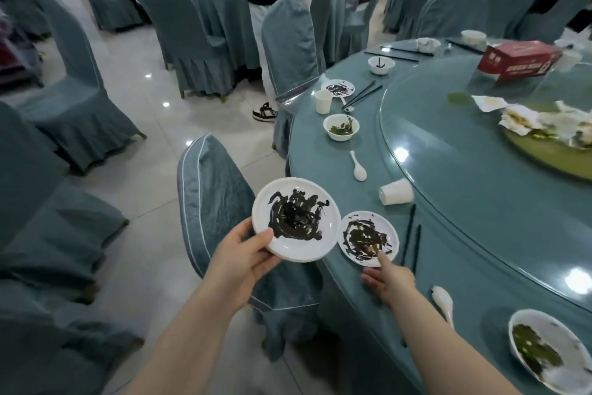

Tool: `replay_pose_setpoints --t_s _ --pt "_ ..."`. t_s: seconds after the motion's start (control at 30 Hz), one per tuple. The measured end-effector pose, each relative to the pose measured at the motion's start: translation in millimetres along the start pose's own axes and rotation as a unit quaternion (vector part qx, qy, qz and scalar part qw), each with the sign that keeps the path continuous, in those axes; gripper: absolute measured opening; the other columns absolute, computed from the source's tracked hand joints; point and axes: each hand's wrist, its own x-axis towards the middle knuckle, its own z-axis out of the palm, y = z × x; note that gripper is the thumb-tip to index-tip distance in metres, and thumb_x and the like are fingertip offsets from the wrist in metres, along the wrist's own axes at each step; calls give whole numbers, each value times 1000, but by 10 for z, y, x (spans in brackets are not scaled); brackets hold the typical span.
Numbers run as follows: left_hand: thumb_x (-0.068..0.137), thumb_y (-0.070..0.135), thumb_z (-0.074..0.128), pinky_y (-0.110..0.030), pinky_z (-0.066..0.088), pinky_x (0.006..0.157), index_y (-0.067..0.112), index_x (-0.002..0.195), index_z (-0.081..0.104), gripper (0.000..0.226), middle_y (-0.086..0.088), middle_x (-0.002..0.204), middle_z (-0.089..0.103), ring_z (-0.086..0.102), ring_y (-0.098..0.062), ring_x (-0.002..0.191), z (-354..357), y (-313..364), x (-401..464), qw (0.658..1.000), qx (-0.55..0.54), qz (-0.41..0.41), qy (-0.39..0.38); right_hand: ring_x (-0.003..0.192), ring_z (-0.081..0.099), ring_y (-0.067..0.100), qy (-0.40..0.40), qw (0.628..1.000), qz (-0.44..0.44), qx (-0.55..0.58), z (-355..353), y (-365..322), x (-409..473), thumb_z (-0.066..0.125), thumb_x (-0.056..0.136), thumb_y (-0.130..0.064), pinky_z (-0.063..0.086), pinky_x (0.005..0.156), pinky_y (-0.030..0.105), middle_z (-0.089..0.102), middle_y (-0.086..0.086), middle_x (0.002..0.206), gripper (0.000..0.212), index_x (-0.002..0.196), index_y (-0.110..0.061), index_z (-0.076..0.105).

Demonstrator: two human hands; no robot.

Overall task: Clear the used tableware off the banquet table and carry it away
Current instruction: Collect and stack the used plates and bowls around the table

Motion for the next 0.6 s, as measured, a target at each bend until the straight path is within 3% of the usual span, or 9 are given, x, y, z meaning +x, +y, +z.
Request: replay_pose_setpoints --t_s 0.13,0.3,0.47,0.6 --pt "89 3 59 -25 57 59 14 124 54 37 -2 94 76 73 -16 81 -334 346 149 1000 5 13 -10 31 58 18 62 997 -25 -24 171 -9 161 52 93 -15 38 30 16 67 13 73 23 88 6 60" --pt "87 4 60 -28 59 63 13 137 45 53 -5 99 75 73 -21 86 -894 921 421 998 1 64 -25 36 61 12 45 994 -97 17 561 -59 -64 54 94 -12 42 33 14 63 12 68 13 86 -2 56" --pt "89 5 58 -24 57 62 15 131 52 43 -2 96 75 72 -16 78 -1410 1391 668 996 -7 77 -47 41 58 12 -8 983 -181 40 1224 -211 -672 58 94 -21 42 37 18 62 4 52 21 79 -6 58" --pt "90 5 57 -23 57 61 14 126 55 37 0 92 75 72 -14 74 -1834 1622 839 996 -16 71 -56 47 58 14 -47 973 -224 33 1827 -321 -1225 57 95 -27 43 50 25 62 2 53 23 80 -9 59"
